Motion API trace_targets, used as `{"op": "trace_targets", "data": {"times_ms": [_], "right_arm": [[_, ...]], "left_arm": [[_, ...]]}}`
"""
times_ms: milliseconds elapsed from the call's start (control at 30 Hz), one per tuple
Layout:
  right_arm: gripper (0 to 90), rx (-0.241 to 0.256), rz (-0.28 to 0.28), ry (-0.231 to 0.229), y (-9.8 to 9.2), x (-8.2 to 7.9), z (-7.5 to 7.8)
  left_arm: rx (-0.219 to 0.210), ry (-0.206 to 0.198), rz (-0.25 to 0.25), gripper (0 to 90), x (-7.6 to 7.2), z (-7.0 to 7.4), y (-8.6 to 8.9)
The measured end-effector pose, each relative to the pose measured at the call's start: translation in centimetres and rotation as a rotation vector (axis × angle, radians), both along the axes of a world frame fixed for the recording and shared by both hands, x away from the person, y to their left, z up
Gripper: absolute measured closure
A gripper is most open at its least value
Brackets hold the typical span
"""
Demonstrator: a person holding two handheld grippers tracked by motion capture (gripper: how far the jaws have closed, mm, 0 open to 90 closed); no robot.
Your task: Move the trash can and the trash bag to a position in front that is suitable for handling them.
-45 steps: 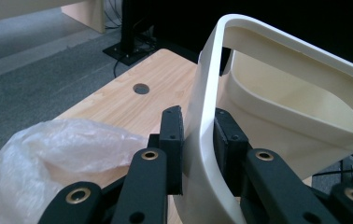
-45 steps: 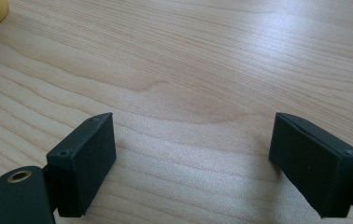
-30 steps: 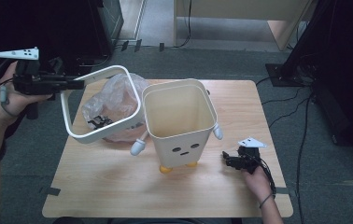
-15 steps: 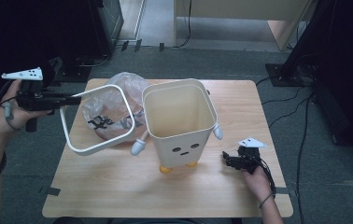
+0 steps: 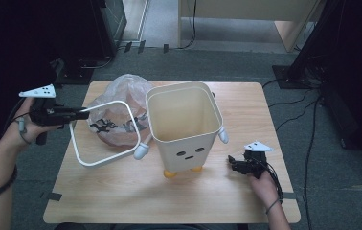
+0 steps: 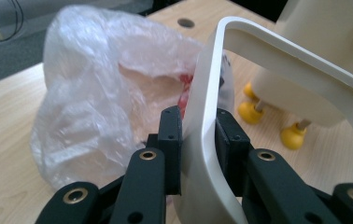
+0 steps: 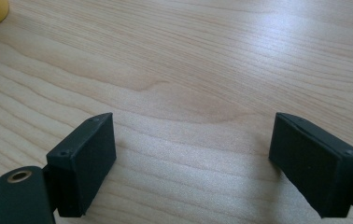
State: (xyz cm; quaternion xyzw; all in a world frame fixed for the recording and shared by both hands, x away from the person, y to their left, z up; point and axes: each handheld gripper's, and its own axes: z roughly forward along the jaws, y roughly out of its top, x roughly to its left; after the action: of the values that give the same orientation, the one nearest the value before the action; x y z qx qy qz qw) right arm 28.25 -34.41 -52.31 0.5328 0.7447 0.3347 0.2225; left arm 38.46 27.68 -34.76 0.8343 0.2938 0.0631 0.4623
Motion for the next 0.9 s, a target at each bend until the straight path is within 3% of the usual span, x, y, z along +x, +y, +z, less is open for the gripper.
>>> {"op": "trace_targets", "data": {"times_ms": [267, 667, 900], "right_arm": [[14.6, -0.001, 0.003, 0.0, 0.0, 0.0, 0.0], [14.6, -0.001, 0.004, 0.0, 0.0, 0.0, 0.0], [14.6, 0.0, 0.004, 0.001, 0.0, -0.1, 0.0]], "left_arm": [[0.022, 0.026, -0.056, 75.5, -1.2, -2.5, -1.3], [0.041, 0.036, -0.167, 74.8, -2.7, -5.8, -5.3], [0.051, 0.041, -0.164, 73.5, -3.1, -9.4, -6.3]]}}
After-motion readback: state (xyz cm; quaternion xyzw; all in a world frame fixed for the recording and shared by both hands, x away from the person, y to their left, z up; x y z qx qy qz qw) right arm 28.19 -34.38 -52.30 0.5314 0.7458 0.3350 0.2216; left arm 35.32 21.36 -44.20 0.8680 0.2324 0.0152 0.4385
